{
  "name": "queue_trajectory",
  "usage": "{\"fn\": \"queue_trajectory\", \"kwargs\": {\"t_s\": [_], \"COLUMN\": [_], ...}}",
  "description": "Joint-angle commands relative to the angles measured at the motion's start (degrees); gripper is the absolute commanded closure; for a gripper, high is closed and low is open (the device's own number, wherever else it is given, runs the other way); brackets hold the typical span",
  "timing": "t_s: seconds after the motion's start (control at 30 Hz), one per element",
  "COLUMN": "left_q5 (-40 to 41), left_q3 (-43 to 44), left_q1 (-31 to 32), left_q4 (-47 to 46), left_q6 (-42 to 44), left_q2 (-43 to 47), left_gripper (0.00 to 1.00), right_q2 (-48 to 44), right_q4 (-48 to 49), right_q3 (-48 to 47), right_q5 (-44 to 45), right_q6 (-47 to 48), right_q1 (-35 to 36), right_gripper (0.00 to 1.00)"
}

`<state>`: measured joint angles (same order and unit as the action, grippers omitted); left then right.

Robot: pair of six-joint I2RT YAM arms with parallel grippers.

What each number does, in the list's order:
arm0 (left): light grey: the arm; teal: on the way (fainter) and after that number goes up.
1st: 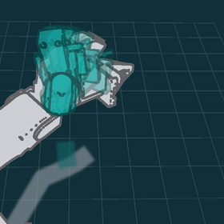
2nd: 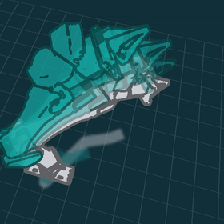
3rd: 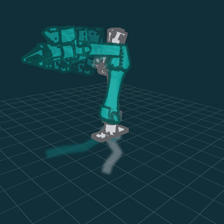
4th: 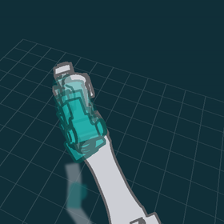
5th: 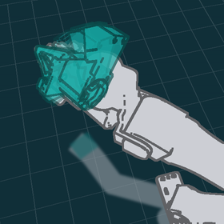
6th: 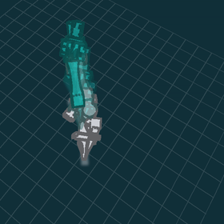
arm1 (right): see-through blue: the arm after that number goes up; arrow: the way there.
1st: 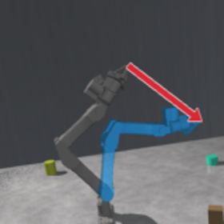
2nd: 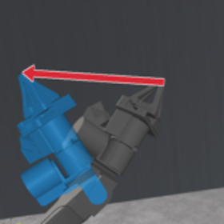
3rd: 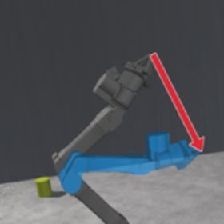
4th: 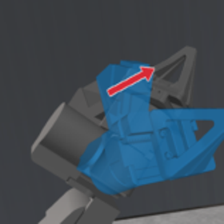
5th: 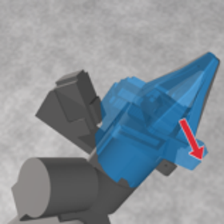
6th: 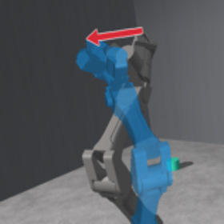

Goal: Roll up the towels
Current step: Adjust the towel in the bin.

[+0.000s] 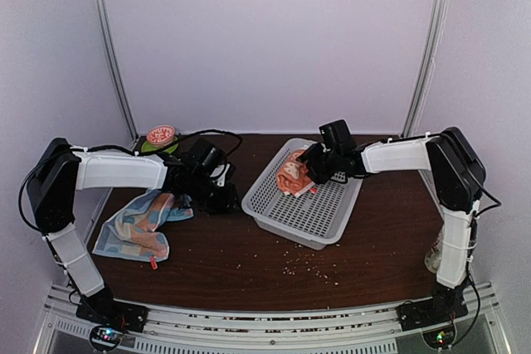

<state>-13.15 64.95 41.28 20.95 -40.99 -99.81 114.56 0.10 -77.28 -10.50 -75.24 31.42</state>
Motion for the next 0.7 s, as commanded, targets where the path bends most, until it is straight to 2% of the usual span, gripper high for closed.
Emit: {"fn": "queue_trajectory", "kwargs": {"t_s": [0.0, 0.07, 0.13, 0.23, 0.4, 0.57, 0.67], "left_q5": [1.3, 1.7, 2.2, 2.6, 2.8, 3.2, 3.1], "left_q3": [-0.1, 0.1, 0.3, 0.7, 1.4, 1.4, 1.5], "left_q1": [-0.4, -0.4, -0.4, -0.5, -0.5, -0.5, -0.5], "left_q4": [-0.7, -0.2, 0.0, 0.3, 1.0, 1.2, 1.3], "left_q6": [1.5, 1.8, 1.9, 1.9, 1.9, 1.8, 1.9], "left_q2": [1.3, 1.5, 1.9, 2.0, 1.6, 1.8, 1.6], "left_gripper": [0.71, 0.71, 0.71, 0.71, 0.71, 0.71, 0.71], "right_q2": [-6.1, -7.5, -8.5, -6.8, 2.6, 8.3, 9.9], "right_q4": [-12.1, -14.7, -14.5, -14.7, -17.3, -19.1, -20.3], "right_q3": [-3.5, -4.9, -5.8, -10.1, -20.8, -24.2, -23.1], "right_q5": [-0.6, 0.1, 0.9, -0.3, -5.0, -6.9, -7.3], "right_q6": [6.9, 9.2, 11.7, 13.7, 13.3, 12.0, 12.0], "right_q1": [-0.5, -0.6, -0.6, -0.7, -0.1, 0.9, 0.9], "right_gripper": [0.37, 0.36, 0.40, 0.53, 0.69, 0.75, 0.77]}}
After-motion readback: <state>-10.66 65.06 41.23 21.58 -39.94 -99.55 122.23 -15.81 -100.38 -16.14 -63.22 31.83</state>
